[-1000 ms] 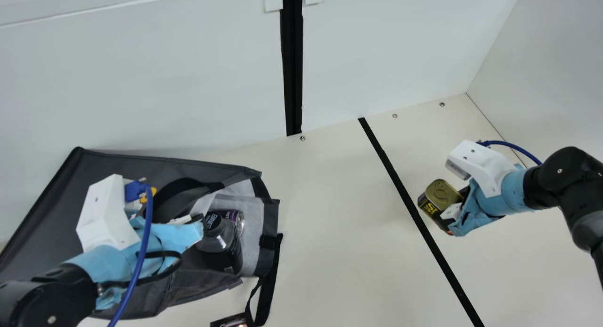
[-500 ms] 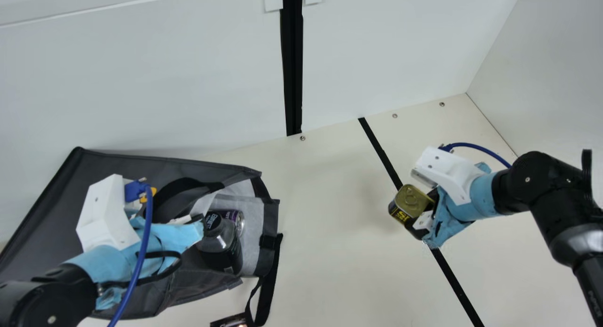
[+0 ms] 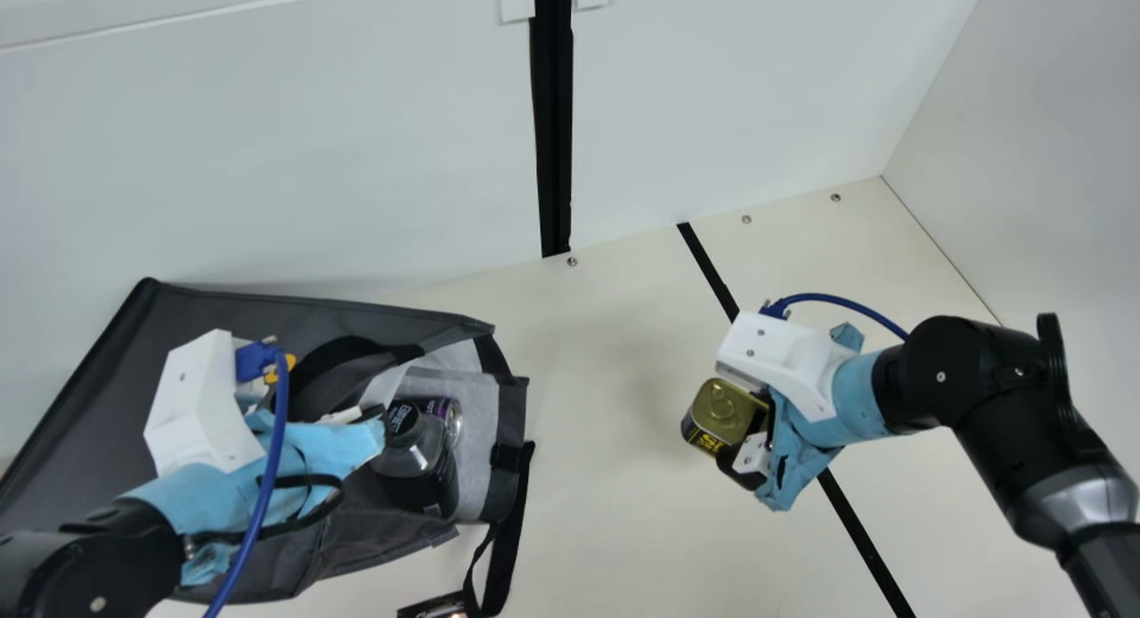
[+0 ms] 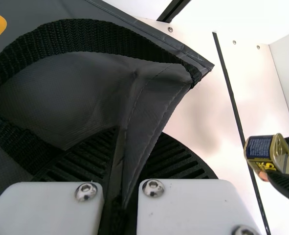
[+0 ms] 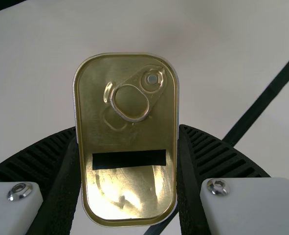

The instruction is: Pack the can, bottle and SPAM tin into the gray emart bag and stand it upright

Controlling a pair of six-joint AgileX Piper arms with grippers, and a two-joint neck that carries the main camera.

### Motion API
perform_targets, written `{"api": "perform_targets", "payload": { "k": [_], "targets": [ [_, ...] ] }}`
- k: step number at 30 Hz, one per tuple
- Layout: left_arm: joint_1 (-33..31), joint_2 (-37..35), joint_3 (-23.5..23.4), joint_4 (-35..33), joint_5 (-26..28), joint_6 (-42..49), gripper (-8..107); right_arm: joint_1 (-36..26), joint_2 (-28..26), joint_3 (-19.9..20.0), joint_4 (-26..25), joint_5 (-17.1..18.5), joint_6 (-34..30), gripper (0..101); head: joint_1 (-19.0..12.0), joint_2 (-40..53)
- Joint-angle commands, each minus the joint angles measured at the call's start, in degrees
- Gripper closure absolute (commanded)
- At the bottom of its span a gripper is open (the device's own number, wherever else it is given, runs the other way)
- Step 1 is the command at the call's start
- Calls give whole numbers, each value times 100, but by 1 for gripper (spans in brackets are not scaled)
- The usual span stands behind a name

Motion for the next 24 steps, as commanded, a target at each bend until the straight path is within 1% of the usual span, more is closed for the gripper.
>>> {"api": "perform_targets", "payload": {
  "k": [1, 14, 24],
  "targets": [
    [0, 0, 0, 0, 0, 0, 107, 148, -42, 32, -18, 7, 28, 101, -130, -5],
    [0, 0, 0, 0, 0, 0, 107, 840, -334, 159, 15, 190, 234, 101, -130, -5],
    [0, 0, 0, 0, 0, 0, 107, 1278, -533, 305, 153, 324, 200, 101, -130, -5]
  ]
}}
